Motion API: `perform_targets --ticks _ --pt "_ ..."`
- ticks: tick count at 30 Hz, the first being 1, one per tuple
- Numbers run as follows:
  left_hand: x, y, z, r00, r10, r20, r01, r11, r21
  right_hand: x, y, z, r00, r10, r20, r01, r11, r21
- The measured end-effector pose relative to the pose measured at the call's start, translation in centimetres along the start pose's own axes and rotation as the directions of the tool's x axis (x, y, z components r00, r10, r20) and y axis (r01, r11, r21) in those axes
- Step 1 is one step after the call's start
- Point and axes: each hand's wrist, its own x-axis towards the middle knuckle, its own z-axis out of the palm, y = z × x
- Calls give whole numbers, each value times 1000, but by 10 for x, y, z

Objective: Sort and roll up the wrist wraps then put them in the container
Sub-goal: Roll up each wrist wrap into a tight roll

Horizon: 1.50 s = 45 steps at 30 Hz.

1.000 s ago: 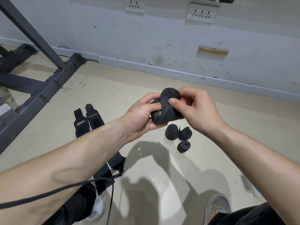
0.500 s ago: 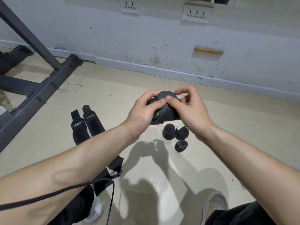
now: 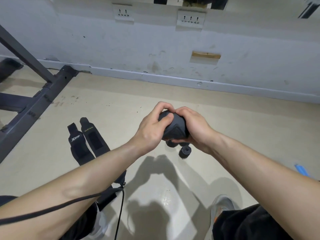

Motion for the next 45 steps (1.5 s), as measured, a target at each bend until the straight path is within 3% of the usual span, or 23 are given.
perform_targets --ticks 6,9,15,20,27,32,39,45 --pt "9 -14 -8 993 -103 -63 100 993 -57 13 20 20 997 69 -42 -65 995 79" --pt "21 -27 -11 974 -222 -34 215 966 -143 23 26 21 991 131 -33 -128 988 88" --pt "40 -83 2 852 -485 198 523 765 -375 39 69 -1 961 273 39 -276 950 145" --pt "43 -151 23 756 -599 264 649 637 -415 66 135 -3 918 391 -66 -364 897 251" --pt "52 -251 57 648 -752 118 707 537 -461 112 229 10 800 580 -154 -533 804 262" --pt "72 -301 76 552 -832 58 764 476 -436 143 277 15 734 642 -220 -556 755 347" --pt "105 -332 97 557 -830 30 803 528 -275 184 312 11 637 703 -316 -597 710 375" --pt "121 -344 102 574 -819 22 783 541 -307 196 320 10 652 640 -406 -502 766 401"
